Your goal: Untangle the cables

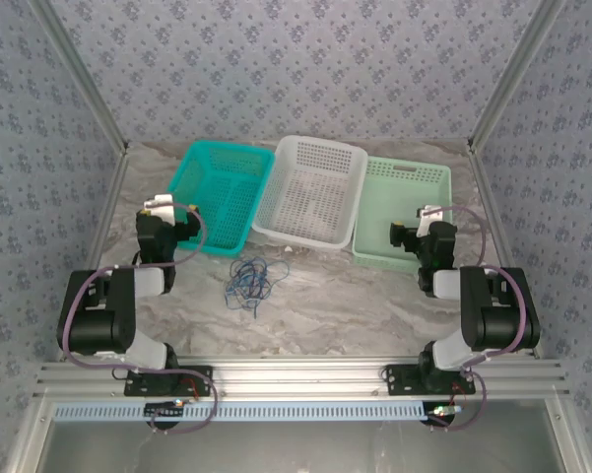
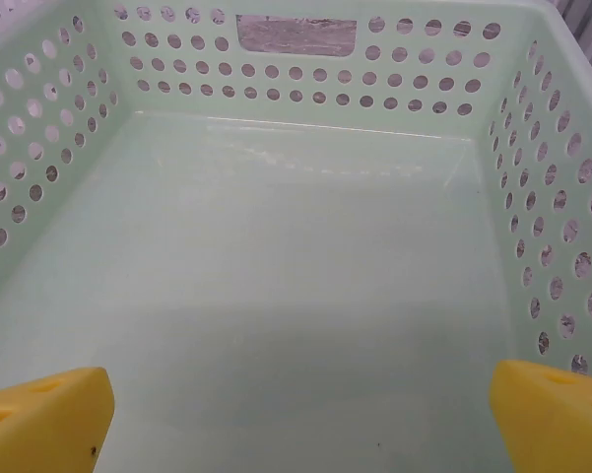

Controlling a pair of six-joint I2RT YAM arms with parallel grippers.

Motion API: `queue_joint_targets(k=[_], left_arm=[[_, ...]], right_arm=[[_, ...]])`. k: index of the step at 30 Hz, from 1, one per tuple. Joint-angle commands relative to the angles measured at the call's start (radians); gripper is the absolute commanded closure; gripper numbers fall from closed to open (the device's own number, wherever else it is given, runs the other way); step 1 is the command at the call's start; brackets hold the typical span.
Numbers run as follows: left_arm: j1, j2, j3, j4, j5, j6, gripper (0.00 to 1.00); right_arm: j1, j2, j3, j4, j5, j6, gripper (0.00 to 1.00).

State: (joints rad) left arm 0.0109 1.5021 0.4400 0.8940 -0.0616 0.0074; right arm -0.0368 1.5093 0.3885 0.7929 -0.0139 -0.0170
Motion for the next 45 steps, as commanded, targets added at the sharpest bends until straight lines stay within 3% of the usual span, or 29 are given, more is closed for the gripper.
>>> queue_joint_targets(k=[1,31,38,45], left_arm=[[0.002,0.032,-0.026,-0.083,0.009,-0.032,0.01],[0.003,0.03,-0.024,-0.083,0.014,-0.033,0.01],[0.006,-0.115,0.121,-0.463,-0.006,-0.057,0.01],[-0.03,-0.291,0.207,-0.702,-0.014,-0.127,0.01]], right_arm=[[0.004,0.012,0.006,0.005,0.017,-0.013,0.0],[-0.014,0.005,0.011,-0.005,-0.015,-0.002,0.0],[-0.025,-0.109,0.277,-0.588,-0.046,0.056,0.0],[-0.001,-0.182,0.404,-0.8,-0.119,0.16,0.0]])
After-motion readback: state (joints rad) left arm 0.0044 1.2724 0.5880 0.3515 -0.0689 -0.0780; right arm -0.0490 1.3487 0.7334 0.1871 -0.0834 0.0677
